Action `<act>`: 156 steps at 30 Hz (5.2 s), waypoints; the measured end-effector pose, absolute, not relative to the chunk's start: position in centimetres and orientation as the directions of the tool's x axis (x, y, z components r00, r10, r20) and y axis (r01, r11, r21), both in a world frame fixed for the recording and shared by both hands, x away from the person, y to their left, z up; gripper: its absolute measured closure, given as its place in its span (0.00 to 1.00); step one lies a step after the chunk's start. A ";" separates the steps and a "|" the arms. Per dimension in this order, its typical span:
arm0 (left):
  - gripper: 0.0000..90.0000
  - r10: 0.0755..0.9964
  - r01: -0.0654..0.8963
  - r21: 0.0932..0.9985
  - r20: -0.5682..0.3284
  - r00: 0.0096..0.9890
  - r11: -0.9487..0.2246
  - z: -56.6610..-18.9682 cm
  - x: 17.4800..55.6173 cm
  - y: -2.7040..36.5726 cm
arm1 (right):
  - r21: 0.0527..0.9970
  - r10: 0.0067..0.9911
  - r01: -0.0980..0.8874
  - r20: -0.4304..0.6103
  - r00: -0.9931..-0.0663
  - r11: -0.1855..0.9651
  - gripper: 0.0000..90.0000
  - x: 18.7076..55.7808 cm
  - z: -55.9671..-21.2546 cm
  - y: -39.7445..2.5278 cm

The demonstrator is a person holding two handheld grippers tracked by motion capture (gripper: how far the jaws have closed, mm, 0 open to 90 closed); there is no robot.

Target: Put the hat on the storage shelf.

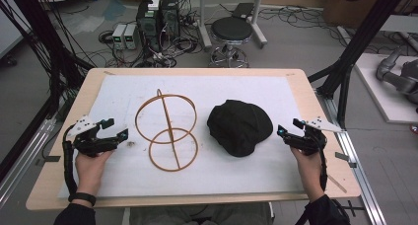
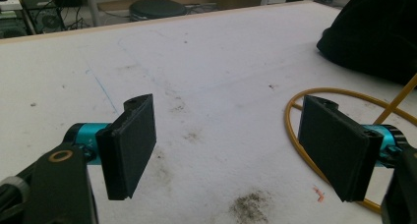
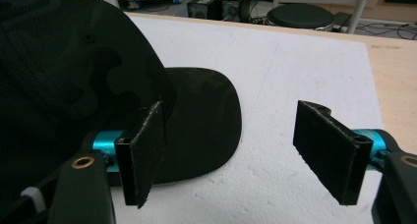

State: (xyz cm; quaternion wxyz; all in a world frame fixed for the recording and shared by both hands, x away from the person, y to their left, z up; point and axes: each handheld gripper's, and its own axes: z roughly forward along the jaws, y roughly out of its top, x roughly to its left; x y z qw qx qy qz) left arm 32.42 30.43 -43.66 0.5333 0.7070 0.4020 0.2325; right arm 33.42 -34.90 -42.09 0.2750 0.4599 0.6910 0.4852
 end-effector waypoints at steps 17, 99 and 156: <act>0.25 0.823 0.310 0.947 -0.110 0.557 -0.083 -43.8 32.6 30.7 | 0.942 0.891 0.320 0.059 -0.450 0.098 0.31 32.1 -41.1 -34.0; 0.25 0.829 0.340 0.937 -0.127 0.545 -0.079 -44.4 32.4 31.0 | 0.973 0.831 0.132 -0.088 -0.549 0.190 0.97 31.1 -35.0 -20.9; 0.25 0.825 0.335 0.939 -0.126 0.551 -0.081 -44.3 32.3 31.4 | 0.975 0.648 -0.129 -0.216 -0.730 0.180 0.97 28.0 -24.8 -8.4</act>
